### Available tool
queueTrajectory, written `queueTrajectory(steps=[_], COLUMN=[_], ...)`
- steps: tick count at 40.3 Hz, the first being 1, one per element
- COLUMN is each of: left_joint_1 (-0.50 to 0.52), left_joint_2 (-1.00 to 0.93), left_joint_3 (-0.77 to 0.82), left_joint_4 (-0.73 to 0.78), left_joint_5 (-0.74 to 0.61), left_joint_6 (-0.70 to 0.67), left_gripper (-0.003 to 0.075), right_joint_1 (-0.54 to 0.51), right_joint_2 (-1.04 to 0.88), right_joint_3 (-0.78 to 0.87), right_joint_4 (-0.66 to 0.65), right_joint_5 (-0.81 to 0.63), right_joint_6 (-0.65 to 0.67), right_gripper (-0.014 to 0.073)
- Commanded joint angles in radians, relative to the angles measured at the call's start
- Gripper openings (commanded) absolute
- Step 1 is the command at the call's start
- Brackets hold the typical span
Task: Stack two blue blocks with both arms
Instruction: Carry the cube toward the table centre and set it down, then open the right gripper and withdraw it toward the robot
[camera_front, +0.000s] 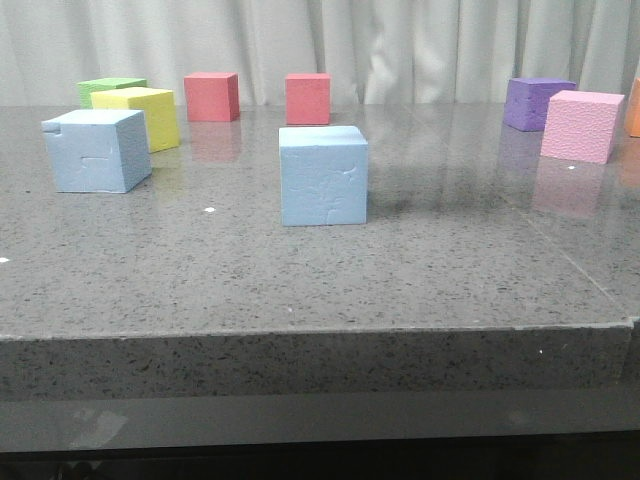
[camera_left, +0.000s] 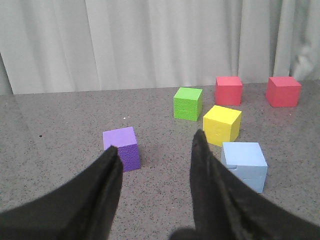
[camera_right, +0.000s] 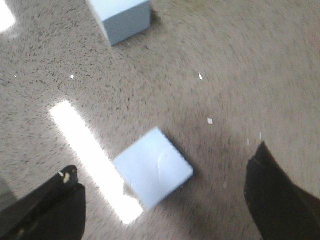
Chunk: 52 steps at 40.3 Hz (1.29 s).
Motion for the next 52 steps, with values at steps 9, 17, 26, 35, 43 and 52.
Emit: queueTrajectory(steps=[9, 17, 26, 35, 43, 52], left_joint_1=[-0.002, -0.002, -0.002, -0.002, -0.002, -0.002], left_joint_2=[0.016, 0.016, 0.016, 0.016, 0.016, 0.016], left_joint_3=[-0.025, -0.025, -0.025, -0.025, -0.025, -0.025], left_joint_4=[0.001, 0.001, 0.001, 0.001, -0.006, -0.028], left_joint_5=[-0.079, -0.079, -0.079, -0.079, -0.079, -0.085], left_joint_6=[-0.002, -0.002, -0.002, -0.002, -0.002, -0.002], left_gripper=[0.0312, 0.0312, 0.0312, 0.0312, 0.0312, 0.0312], right_joint_1=[-0.203, -0.218, -0.218, -0.218, -0.218, -0.218], right_joint_2=[-0.393, -0.631, -0.862, -1.053, -1.118, -1.117], right_joint_3=[0.440, 0.703, 0.903, 1.038, 1.072, 1.072], right_joint_4=[0.151, 0.141, 0.043, -0.063, -0.063, -0.063], right_joint_5=[-0.135, -0.215, -0.221, -0.241, -0.258, -0.256], right_joint_6=[0.045, 0.052, 0.214, 0.326, 0.326, 0.326], right_gripper=[0.0647, 0.0647, 0.0647, 0.0647, 0.0647, 0.0647])
